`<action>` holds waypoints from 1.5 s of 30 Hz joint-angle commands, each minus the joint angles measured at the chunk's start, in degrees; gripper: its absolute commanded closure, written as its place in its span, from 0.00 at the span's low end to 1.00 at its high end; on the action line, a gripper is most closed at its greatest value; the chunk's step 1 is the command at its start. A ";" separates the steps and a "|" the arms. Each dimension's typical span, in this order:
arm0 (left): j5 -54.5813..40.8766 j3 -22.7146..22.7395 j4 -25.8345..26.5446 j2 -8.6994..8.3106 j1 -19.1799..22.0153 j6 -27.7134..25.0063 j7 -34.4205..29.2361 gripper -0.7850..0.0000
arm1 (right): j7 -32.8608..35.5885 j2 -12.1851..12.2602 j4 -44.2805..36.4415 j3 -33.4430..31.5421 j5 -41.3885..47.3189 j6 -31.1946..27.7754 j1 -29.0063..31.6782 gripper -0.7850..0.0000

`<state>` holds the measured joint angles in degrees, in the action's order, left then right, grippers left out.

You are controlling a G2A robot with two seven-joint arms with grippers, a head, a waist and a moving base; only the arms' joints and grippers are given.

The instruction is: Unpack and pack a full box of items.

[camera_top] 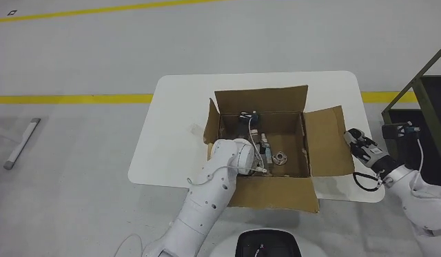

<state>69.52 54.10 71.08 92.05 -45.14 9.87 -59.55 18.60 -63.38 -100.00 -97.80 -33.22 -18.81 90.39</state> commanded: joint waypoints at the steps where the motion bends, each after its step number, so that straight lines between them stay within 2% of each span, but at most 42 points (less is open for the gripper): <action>1: 0.84 0.58 3.54 -0.36 -1.32 -0.65 -0.29 1.00 | -0.08 -0.01 -0.08 0.12 0.01 0.05 -0.01 1.00; 5: -2.97 2.63 9.97 -0.81 -3.64 -4.17 -0.44 1.00 | -0.06 0.00 -0.10 0.26 -0.24 0.01 -0.20 1.00; 11: -4.13 4.97 16.93 -1.53 -5.21 -7.80 0.66 1.00 | 0.54 0.13 0.56 0.12 -0.94 -0.20 -1.35 1.00; 12: -4.52 5.26 17.97 -1.60 -5.40 -8.14 0.97 1.00 | 0.59 0.16 0.49 0.12 -1.15 -0.35 -1.53 0.96; 13: -4.89 5.56 18.76 -1.66 -5.59 -8.40 1.25 1.00 | 0.61 0.18 0.47 0.12 -1.31 -0.51 -1.65 0.70; 14: -5.30 5.81 19.58 -1.72 -5.73 -8.75 1.58 1.00 | 0.60 0.20 0.50 0.10 -1.58 -0.66 -1.76 0.51; 15: -5.62 6.04 20.37 -1.77 -5.82 -9.05 1.94 1.00 | 0.55 0.22 0.56 0.06 -1.80 -0.66 -1.87 0.00; 24: -14.05 9.22 23.45 -2.39 -6.68 -15.47 4.11 1.00 | -2.64 0.44 -0.56 -3.14 -1.08 -2.70 -1.11 0.00; 31: -14.55 10.96 25.60 -3.09 -6.77 -16.74 3.92 1.00 | -5.83 0.56 -4.81 -6.43 -2.93 -3.93 1.95 0.00; 36: -12.84 13.35 30.34 -3.90 -6.27 -17.46 1.22 1.00 | -7.68 0.36 -8.33 -6.06 -4.00 -2.99 3.41 0.00; 41: -9.33 17.67 36.53 -5.04 -5.92 -18.38 -2.59 1.00 | -8.20 0.20 -10.90 -4.60 -4.68 -3.36 3.79 0.00; 45: -2.82 20.89 41.86 -5.98 -5.45 -17.79 -6.77 1.00 | -8.32 0.08 -11.96 -3.20 -5.50 -3.15 3.94 0.00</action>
<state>63.76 74.32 111.46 86.32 -50.69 -8.41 -64.85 10.31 -63.27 -111.84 -101.35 -38.63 -22.13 94.33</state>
